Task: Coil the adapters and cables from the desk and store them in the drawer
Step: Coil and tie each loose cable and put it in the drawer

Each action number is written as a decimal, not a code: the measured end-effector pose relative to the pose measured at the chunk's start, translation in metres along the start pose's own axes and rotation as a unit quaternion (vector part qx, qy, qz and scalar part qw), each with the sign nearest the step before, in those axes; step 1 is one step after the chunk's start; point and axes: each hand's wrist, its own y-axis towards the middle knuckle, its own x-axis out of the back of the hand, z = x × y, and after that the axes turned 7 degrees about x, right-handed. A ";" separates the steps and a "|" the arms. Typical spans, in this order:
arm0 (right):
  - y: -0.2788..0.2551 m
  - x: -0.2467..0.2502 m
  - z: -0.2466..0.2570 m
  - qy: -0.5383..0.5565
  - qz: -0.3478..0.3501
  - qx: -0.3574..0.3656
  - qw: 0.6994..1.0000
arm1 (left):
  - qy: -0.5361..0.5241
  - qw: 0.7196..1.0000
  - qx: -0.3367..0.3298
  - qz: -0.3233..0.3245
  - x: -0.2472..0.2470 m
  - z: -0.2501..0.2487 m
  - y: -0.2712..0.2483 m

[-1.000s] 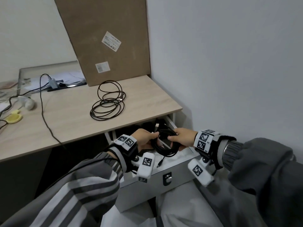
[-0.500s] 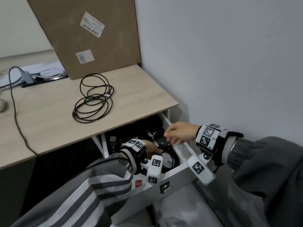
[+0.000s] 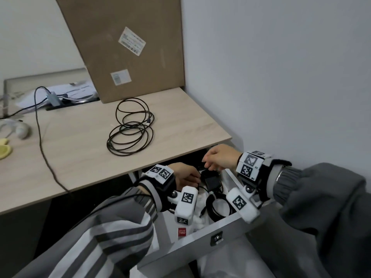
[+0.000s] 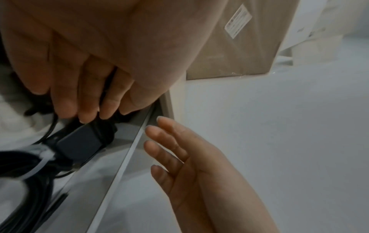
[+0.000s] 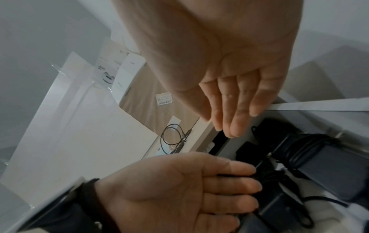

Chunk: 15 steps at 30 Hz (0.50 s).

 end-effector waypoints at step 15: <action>0.093 -0.063 0.118 -0.132 0.141 0.113 0.975 | -0.101 0.909 -0.196 -0.353 0.169 0.001 -0.053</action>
